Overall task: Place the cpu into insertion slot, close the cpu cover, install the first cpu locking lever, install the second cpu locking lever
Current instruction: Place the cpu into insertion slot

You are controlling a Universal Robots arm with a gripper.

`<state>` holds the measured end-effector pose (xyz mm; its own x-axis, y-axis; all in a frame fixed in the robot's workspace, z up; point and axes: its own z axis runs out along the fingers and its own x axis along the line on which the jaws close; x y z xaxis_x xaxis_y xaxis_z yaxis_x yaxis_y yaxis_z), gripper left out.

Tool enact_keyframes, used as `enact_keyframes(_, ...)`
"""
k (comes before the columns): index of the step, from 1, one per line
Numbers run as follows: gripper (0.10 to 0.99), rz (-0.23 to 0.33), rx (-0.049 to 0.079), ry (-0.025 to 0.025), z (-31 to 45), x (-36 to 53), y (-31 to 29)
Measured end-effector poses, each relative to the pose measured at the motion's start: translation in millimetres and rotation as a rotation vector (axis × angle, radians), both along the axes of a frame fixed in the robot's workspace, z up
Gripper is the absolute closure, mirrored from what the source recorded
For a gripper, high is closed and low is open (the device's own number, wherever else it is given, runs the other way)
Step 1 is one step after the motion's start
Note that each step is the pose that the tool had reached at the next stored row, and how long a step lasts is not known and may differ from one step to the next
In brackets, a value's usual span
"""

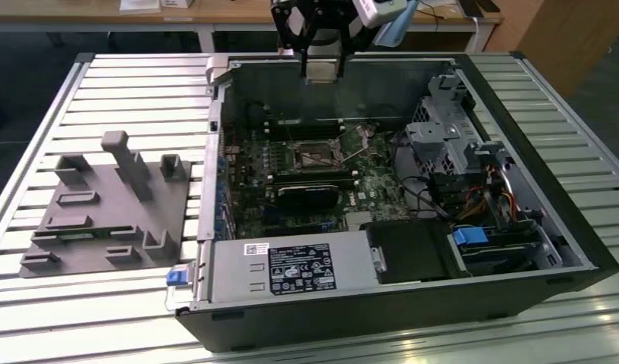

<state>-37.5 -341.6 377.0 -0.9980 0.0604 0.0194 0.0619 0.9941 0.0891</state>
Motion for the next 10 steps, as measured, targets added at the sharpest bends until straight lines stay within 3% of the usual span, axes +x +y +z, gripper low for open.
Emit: enact_keyframes(10, 0.549, -0.087, 0.0, 0.0, -0.5, 0.0, 0.0)
